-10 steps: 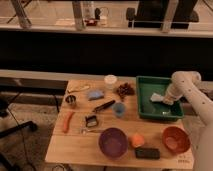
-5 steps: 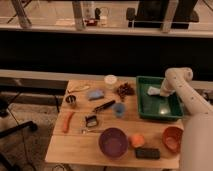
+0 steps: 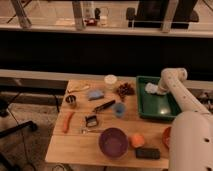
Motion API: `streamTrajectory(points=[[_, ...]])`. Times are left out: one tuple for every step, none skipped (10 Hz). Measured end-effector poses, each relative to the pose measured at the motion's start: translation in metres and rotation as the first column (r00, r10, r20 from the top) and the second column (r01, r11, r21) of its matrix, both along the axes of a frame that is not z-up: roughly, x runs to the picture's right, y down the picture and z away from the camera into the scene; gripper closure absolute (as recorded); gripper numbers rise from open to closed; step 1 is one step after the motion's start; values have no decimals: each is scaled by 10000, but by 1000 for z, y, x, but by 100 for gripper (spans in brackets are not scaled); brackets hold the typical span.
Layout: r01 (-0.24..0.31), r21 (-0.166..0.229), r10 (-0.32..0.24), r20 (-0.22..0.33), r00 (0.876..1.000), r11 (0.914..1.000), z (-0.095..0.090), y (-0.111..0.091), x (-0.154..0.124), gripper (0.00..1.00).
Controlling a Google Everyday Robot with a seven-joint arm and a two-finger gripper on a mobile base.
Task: Wipe tray with towel
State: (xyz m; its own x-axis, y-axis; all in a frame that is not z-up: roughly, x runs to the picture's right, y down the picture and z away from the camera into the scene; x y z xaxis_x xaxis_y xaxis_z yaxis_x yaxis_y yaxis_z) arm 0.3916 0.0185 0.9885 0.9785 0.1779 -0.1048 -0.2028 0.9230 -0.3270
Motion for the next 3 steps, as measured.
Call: streamTrajectory(points=[[-102,-22,103,320,9994,9999,0,0,-12,100],[-148,-44,150,559,9983,9999,-1,-1,-23,100],[-311,-106,320,1022,9942,9995,-10,-1,-39,100]])
